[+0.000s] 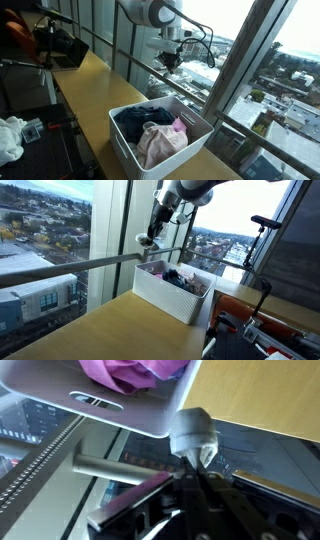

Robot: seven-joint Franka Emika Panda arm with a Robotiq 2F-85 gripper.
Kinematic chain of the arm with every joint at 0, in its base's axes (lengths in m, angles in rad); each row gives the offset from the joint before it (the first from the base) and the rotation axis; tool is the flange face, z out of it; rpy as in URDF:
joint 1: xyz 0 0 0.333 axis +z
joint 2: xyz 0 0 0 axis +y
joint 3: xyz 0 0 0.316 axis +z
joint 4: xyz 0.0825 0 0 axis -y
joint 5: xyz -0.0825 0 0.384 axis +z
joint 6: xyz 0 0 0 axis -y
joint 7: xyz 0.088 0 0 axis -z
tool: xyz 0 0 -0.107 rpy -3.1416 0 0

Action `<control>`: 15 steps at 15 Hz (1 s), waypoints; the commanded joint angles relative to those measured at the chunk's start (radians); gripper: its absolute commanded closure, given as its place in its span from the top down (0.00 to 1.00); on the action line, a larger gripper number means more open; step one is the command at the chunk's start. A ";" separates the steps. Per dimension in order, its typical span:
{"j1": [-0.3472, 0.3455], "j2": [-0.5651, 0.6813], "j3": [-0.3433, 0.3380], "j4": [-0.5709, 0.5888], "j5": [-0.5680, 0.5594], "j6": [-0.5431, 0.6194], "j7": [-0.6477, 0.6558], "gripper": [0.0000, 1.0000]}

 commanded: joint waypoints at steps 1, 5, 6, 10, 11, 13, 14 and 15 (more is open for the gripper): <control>-0.074 -0.109 -0.044 -0.051 0.025 -0.032 -0.073 0.01; -0.097 -0.132 -0.078 -0.109 0.000 -0.021 -0.086 0.01; -0.099 -0.134 -0.082 -0.126 0.000 -0.021 -0.087 0.01; -0.096 -0.126 -0.090 -0.173 -0.006 -0.031 -0.077 0.29; -0.095 -0.128 -0.091 -0.181 -0.007 -0.033 -0.074 0.36; -0.093 -0.148 -0.086 -0.193 0.001 -0.045 -0.075 0.48; -0.089 -0.160 -0.082 -0.204 0.002 -0.044 -0.075 0.57; -0.077 -0.176 -0.076 -0.223 -0.001 -0.035 -0.068 0.63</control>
